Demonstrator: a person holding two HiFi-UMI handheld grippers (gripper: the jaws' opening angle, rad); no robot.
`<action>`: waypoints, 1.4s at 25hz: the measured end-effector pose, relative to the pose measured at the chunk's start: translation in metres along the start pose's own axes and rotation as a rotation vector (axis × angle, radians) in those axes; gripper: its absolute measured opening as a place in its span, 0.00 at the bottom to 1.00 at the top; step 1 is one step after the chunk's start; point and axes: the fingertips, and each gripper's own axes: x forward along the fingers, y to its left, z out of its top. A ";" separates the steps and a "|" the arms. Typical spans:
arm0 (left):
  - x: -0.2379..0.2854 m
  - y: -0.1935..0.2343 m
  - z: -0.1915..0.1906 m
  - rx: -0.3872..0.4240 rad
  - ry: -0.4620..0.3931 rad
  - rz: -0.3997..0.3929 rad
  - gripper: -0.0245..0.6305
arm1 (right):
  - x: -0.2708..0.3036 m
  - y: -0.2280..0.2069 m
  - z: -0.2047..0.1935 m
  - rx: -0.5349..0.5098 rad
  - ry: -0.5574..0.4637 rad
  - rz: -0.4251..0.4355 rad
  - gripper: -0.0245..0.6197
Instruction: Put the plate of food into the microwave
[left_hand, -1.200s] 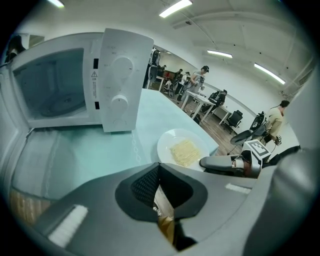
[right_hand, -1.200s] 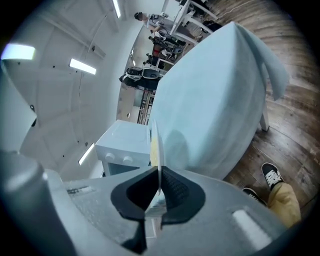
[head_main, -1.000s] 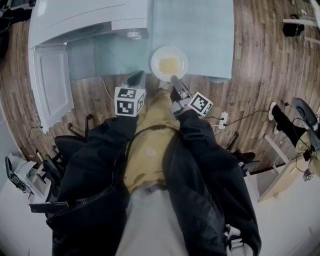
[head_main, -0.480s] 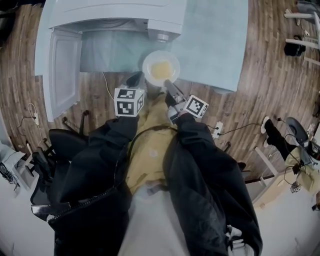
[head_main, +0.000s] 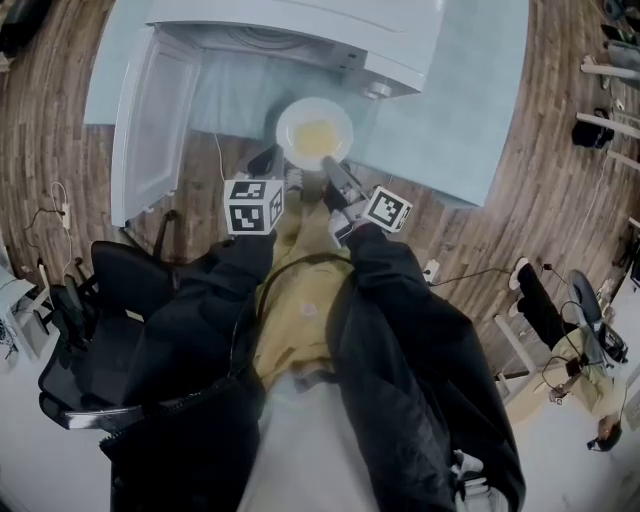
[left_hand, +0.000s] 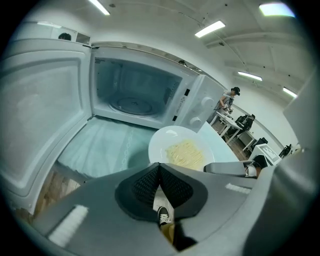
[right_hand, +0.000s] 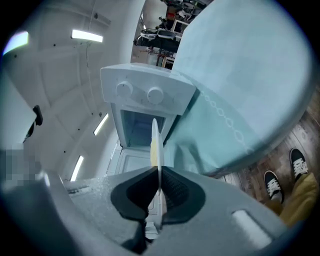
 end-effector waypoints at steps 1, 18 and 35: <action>-0.002 0.006 0.000 -0.008 -0.006 0.006 0.03 | 0.006 0.002 -0.001 -0.004 0.006 0.003 0.05; -0.019 0.088 0.018 -0.122 -0.062 0.090 0.03 | 0.096 0.033 0.005 -0.031 0.024 0.022 0.05; -0.003 0.105 0.044 -0.144 -0.068 0.093 0.03 | 0.178 0.033 0.063 0.058 -0.108 -0.018 0.05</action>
